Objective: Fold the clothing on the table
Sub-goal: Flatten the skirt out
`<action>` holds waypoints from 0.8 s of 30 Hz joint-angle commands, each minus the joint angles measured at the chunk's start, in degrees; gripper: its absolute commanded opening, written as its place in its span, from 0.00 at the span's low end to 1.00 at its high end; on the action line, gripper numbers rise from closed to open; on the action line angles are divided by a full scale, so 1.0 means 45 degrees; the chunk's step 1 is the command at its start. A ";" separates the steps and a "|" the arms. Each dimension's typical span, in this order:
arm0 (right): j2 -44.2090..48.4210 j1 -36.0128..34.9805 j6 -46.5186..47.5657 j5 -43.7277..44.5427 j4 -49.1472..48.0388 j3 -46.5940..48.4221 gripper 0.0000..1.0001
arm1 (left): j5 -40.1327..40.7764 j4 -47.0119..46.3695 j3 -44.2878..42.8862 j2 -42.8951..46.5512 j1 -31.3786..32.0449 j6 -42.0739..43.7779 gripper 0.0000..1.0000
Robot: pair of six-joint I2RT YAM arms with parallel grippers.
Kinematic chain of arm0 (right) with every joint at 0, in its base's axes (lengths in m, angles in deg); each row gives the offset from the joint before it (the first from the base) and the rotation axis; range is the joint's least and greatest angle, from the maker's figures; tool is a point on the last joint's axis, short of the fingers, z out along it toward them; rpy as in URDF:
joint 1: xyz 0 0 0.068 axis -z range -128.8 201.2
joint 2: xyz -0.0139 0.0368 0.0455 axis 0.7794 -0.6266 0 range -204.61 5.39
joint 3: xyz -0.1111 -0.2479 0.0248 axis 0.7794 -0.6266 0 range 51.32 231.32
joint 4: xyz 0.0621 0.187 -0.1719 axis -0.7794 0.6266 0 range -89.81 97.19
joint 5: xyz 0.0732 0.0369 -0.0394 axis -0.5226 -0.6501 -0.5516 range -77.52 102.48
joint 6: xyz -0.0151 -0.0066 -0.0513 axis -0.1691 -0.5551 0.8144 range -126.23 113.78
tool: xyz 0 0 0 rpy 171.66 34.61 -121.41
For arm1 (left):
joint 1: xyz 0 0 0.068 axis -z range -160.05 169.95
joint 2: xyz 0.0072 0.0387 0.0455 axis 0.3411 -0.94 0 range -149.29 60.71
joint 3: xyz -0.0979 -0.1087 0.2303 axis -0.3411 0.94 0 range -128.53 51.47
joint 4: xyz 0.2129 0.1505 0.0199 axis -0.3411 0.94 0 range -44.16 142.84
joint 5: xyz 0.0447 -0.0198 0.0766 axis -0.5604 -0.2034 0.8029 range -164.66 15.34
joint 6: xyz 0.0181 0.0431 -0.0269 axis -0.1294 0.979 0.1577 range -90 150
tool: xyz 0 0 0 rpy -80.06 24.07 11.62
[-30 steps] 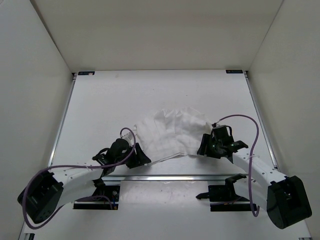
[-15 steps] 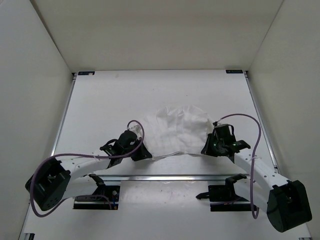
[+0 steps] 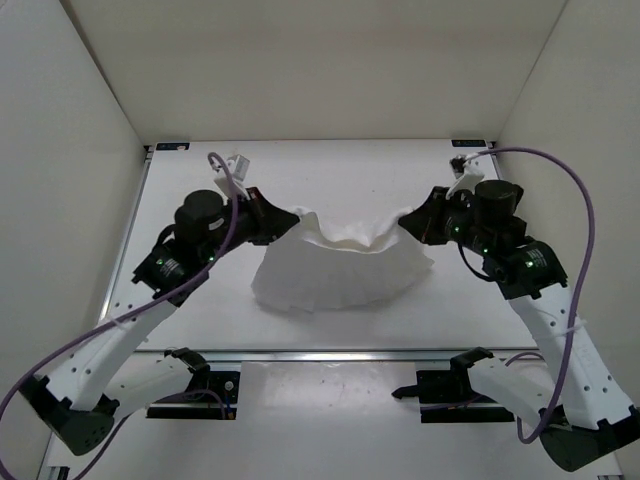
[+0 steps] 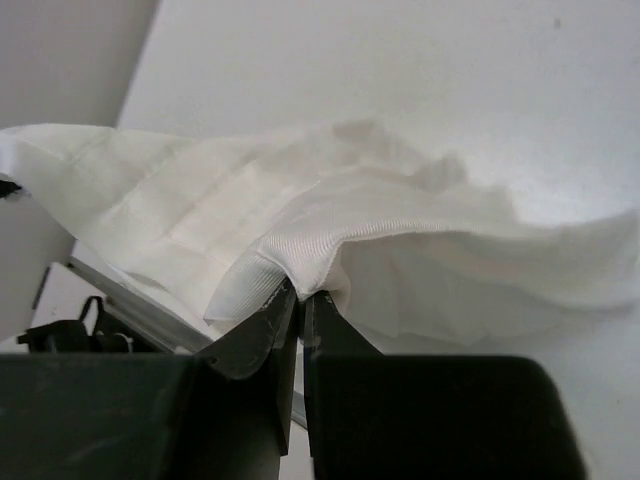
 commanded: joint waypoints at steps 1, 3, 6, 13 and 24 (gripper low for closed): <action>0.0141 0.0246 0.0344 -0.0900 0.0483 0.1576 0.00 | -0.0373 0.1477 -0.0997 0.0838 -0.0765 0.0672 0.00; -0.0305 0.0829 0.0616 -0.1193 0.0288 0.1928 0.00 | -0.1175 0.1614 -0.1154 0.0821 -0.2362 0.0867 0.00; -0.1786 0.1300 0.0715 -0.1897 -0.0801 0.2281 0.00 | -0.2620 0.1420 -0.1503 0.0041 -0.4067 0.1374 0.00; -0.5852 0.0990 0.1416 -0.2330 -0.2039 0.6881 0.00 | -0.3069 0.3037 -0.8211 -0.5192 -0.5535 0.2917 0.00; -0.5328 0.2999 0.1145 -0.4164 -0.2936 0.3772 0.00 | -0.3150 0.0915 -0.2960 -0.2995 -0.5400 0.2140 0.00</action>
